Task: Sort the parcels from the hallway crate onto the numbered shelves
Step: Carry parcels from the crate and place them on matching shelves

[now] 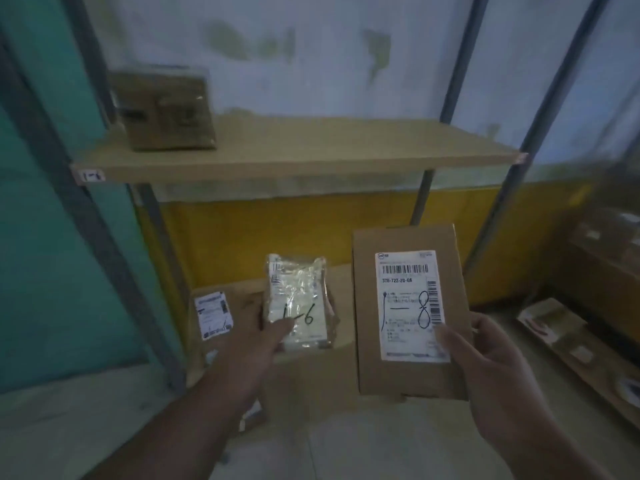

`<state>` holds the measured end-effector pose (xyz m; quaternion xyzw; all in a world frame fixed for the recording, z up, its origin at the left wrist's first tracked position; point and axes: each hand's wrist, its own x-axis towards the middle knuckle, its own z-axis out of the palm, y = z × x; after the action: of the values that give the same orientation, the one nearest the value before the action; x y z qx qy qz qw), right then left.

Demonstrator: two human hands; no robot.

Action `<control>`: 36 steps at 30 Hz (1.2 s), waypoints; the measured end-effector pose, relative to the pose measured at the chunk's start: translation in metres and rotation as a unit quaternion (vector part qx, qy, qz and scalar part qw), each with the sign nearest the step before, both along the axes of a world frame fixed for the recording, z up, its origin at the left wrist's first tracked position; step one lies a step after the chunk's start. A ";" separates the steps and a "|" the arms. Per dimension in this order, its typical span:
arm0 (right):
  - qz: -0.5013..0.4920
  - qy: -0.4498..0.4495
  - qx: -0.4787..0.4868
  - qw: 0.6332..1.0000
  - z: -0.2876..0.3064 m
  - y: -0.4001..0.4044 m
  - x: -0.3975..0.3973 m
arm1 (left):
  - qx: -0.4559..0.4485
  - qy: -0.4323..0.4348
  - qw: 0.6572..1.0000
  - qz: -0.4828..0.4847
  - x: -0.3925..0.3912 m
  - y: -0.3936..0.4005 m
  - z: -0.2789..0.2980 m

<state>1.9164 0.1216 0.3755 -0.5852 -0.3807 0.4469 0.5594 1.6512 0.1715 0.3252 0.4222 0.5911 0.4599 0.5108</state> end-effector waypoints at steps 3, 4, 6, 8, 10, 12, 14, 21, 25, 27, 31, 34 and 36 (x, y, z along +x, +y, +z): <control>0.068 0.000 0.046 0.997 0.033 0.031 0.014 | 0.057 0.015 0.997 0.053 0.011 -0.006 0.035; 0.083 0.000 0.062 0.995 0.044 0.041 0.017 | 0.078 0.023 0.995 0.066 0.013 -0.007 0.052; 0.107 0.013 0.092 0.990 0.066 0.061 0.016 | 0.121 0.035 0.988 0.086 0.017 -0.009 0.085; 0.120 0.025 0.122 0.985 0.089 0.081 0.007 | 0.153 0.056 0.982 0.098 0.018 -0.009 0.118; 0.131 0.028 0.147 0.980 0.109 0.098 -0.004 | 0.183 0.118 0.970 0.111 0.015 -0.003 0.147; 0.144 0.030 0.167 0.975 0.126 0.113 -0.013 | 0.214 0.155 0.956 0.125 0.009 0.010 0.170; 0.155 0.030 0.177 0.971 0.138 0.128 -0.019 | 0.220 0.191 0.947 0.137 0.002 0.028 0.188; 0.163 0.031 0.184 0.969 0.156 0.171 -0.027 | 0.212 0.220 0.950 0.056 -0.030 0.092 0.221; 0.156 0.014 0.184 0.970 0.161 0.196 -0.026 | 0.190 0.274 0.943 0.025 -0.036 0.121 0.227; 0.156 0.014 0.184 0.970 0.164 0.208 -0.023 | 0.192 0.312 0.930 0.022 -0.033 0.132 0.229; 0.175 0.009 0.197 0.965 0.174 0.233 -0.015 | 0.204 0.412 0.887 0.034 -0.023 0.148 0.232; 0.189 -0.006 0.219 0.957 0.178 0.254 -0.010 | 0.182 0.513 0.837 0.060 -0.019 0.160 0.238; 0.198 -0.009 0.231 0.952 0.178 0.269 -0.010 | 0.155 0.571 0.803 0.071 -0.018 0.165 0.243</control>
<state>1.9060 0.3901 0.5536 -0.3566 -0.5869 0.4433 0.5761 1.6335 0.3368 0.5684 0.6385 0.7254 0.2560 -0.0256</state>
